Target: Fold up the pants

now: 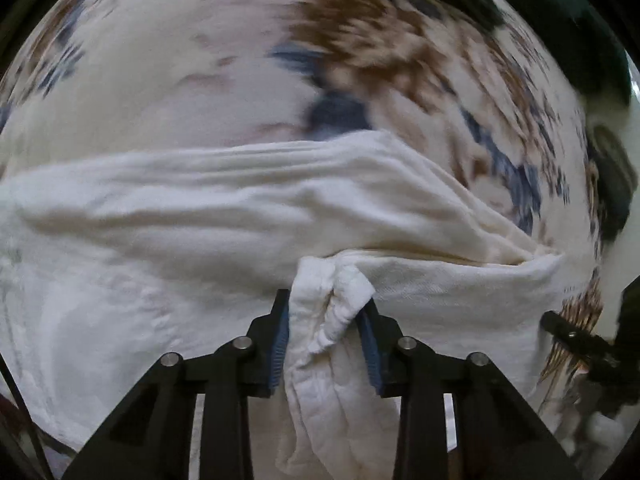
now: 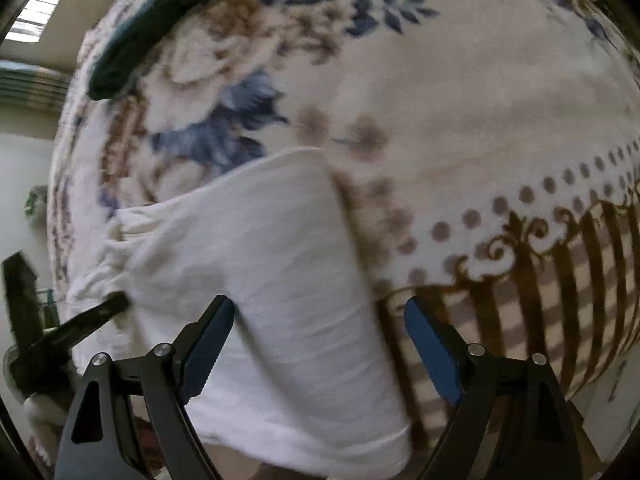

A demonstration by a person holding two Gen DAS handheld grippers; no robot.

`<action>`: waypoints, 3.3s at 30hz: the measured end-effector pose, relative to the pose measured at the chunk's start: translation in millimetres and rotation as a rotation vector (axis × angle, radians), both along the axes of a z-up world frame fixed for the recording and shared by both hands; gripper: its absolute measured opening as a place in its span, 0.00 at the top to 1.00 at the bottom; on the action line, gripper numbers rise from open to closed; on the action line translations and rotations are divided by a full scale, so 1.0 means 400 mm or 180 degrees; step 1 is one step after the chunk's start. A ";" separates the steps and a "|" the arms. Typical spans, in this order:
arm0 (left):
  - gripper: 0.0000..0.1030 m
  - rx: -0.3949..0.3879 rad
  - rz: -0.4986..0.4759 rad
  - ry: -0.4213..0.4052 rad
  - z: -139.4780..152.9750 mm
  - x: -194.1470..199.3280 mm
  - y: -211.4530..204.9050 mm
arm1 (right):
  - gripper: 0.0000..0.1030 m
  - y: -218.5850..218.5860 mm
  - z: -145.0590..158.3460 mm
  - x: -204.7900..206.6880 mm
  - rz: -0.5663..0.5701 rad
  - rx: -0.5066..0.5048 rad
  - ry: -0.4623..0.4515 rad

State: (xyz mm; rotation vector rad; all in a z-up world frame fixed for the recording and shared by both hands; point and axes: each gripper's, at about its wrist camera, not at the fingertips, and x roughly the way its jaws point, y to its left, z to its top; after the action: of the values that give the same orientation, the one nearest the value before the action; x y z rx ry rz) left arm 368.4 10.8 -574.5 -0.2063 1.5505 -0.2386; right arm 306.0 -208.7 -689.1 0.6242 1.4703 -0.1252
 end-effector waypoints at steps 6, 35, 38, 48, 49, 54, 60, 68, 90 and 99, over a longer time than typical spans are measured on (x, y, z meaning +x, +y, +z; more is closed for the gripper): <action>0.65 0.0038 0.0206 0.0103 0.039 -0.057 0.080 | 0.13 -0.026 -0.032 -0.018 -0.0077 0.0128 0.0178; 0.48 0.0254 0.0168 0.0068 0.028 -0.019 0.028 | 0.13 0.122 -0.053 -0.196 0.0806 -0.0348 0.1079; 0.48 0.0133 0.0204 0.0135 0.021 -0.011 0.041 | 0.13 0.096 -0.064 -0.209 0.0642 -0.0162 0.1122; 0.05 -0.0330 0.1383 -0.0690 0.246 -0.191 0.370 | 0.13 0.087 0.163 -0.128 0.0540 -0.0178 0.0499; 0.02 -0.0221 0.1662 -0.0666 0.237 -0.219 0.433 | 0.13 0.103 0.180 -0.113 0.0557 -0.0147 0.0428; 0.04 -0.0354 0.2839 -0.0491 0.117 -0.351 0.643 | 0.13 0.201 0.178 -0.041 0.0777 -0.0088 0.0402; 0.34 -0.1436 0.3761 -0.0619 -0.062 -0.434 0.730 | 0.13 0.338 0.126 0.003 0.1021 -0.0114 0.0499; 0.49 -0.1366 0.3610 -0.0818 -0.046 -0.427 0.725 | 0.12 0.397 0.012 0.004 0.1194 -0.0301 0.0873; 0.52 -0.1079 0.3466 -0.1075 0.058 -0.428 0.670 | 0.11 0.437 -0.007 0.038 0.1257 -0.0391 0.1003; 0.52 -0.1033 0.3401 -0.1025 0.087 -0.453 0.635 | 0.10 0.455 -0.023 0.042 0.1283 -0.0392 0.1024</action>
State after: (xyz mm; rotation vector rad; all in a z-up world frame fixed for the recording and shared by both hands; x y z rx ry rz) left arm 187.2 264.9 -539.6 -1.1450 0.9067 0.3173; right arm 322.9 -26.6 -698.3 0.2032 1.8558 -0.0004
